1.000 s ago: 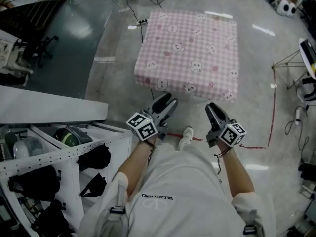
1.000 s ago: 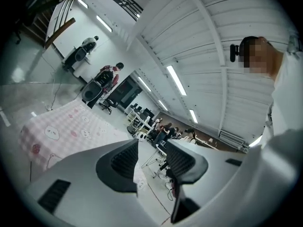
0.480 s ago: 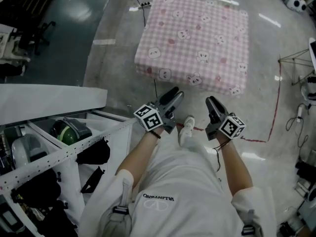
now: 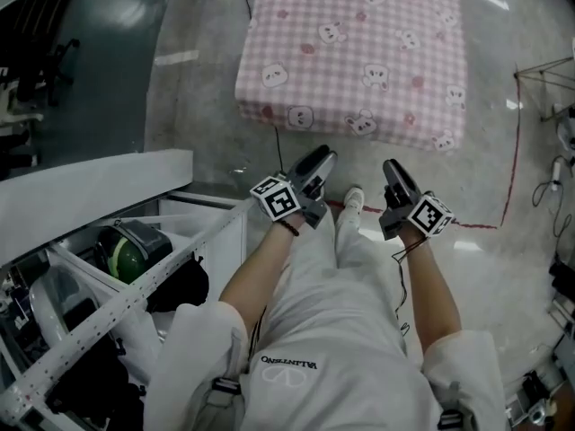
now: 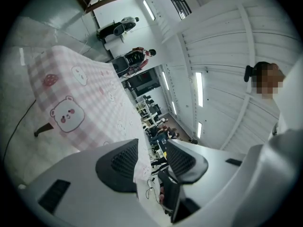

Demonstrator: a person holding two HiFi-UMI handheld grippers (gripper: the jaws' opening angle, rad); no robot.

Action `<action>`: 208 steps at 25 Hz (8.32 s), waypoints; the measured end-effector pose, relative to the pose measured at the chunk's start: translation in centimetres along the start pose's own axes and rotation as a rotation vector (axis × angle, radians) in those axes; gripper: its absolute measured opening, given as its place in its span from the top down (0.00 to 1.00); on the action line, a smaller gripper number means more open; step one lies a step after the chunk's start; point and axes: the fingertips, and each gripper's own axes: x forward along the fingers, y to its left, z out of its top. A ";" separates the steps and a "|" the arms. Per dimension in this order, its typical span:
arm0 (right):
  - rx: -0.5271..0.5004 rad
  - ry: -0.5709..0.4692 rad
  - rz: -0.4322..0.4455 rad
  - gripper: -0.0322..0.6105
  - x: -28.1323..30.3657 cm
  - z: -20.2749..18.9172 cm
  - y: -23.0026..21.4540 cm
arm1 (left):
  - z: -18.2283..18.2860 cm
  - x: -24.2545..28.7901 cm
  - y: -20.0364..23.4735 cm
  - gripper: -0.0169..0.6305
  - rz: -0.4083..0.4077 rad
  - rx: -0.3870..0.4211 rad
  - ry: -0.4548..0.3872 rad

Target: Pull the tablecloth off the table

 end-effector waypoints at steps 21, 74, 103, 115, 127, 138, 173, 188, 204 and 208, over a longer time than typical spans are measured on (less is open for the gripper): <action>0.272 -0.116 -0.113 0.72 4.9 -6.2 -13.5 | -7.6 1.6 15.6 0.71 0.007 -0.329 -0.091; 0.477 -0.388 0.049 0.87 9.3 -5.4 -17.7 | -6.0 6.0 20.6 0.80 -0.226 -0.470 -0.245; 0.538 -0.441 0.190 0.66 8.4 -5.1 -16.2 | -4.6 6.1 17.2 0.97 -0.433 -0.519 -0.299; 0.526 -0.456 0.192 0.93 8.7 -4.4 -15.3 | -4.5 5.9 16.9 0.97 -0.416 -0.525 -0.288; 0.501 -0.442 0.089 0.94 8.0 -4.4 -14.1 | -4.6 5.5 16.2 0.97 -0.359 -0.546 -0.286; 0.542 -0.405 0.057 0.94 7.8 -4.0 -13.1 | -4.2 5.4 15.3 0.97 -0.291 -0.548 -0.292; 0.434 -0.338 0.225 0.93 9.1 -3.8 -16.4 | -5.7 6.9 17.8 0.97 -0.368 -0.356 -0.340; 0.307 -0.348 0.276 0.94 6.8 -2.7 -10.1 | -3.5 5.0 12.6 0.97 -0.402 -0.344 -0.304; 0.173 -0.354 0.382 0.93 2.1 -4.1 0.2 | -1.6 -1.0 4.1 0.97 -0.465 -0.251 -0.300; 0.146 -0.355 0.419 0.93 0.6 -4.7 3.0 | -1.0 -2.7 1.5 0.97 -0.468 -0.231 -0.283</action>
